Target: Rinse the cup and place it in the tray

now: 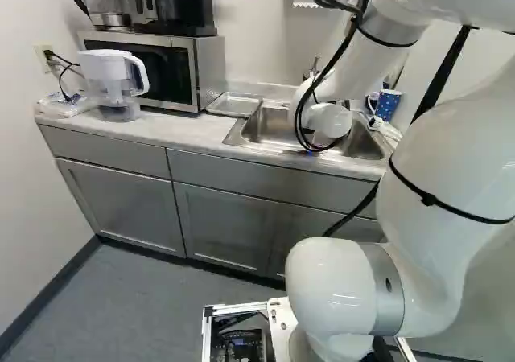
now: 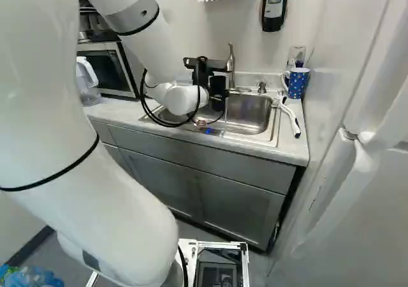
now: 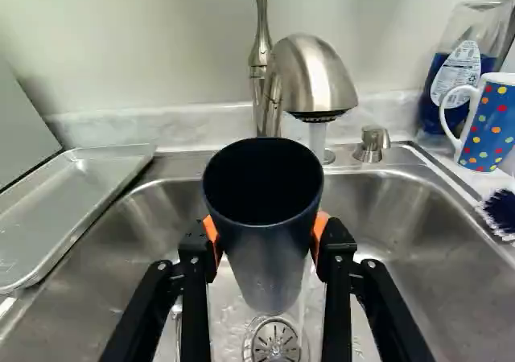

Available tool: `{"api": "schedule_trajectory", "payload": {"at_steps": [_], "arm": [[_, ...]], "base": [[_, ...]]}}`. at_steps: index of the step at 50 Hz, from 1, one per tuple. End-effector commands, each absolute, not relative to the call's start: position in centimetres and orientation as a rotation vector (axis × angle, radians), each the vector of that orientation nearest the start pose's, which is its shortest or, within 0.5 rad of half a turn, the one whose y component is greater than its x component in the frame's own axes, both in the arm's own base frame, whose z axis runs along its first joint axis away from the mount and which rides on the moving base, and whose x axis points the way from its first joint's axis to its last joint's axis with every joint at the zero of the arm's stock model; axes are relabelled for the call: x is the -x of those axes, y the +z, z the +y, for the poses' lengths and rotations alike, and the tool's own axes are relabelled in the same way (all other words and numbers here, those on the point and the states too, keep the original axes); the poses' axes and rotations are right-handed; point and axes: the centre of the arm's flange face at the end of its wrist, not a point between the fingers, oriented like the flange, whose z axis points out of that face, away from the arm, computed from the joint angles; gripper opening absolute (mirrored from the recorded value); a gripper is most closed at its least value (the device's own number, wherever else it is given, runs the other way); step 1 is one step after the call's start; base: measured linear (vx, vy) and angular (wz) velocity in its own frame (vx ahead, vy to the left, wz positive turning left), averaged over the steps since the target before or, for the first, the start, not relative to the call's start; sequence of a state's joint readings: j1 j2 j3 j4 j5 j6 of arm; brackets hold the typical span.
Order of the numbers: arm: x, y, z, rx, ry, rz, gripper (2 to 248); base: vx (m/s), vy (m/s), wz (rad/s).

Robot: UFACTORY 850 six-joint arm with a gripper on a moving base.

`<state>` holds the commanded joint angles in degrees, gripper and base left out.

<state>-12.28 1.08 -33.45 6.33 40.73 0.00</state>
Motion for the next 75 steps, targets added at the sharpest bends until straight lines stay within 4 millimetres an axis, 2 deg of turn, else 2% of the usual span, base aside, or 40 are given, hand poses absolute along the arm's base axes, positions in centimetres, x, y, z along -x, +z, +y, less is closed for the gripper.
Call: {"api": "schedule_trajectory", "payload": {"at_steps": [42, 75], "arm": [[-43.7, 46.5, -13.0, 2.581, -2.008, 0.542, 124], [-43.7, 46.5, -13.0, 2.581, -2.008, 0.543, 124]], "base": [[0.000, 0.000, 0.000], [0.000, 0.000, 0.000]]}}
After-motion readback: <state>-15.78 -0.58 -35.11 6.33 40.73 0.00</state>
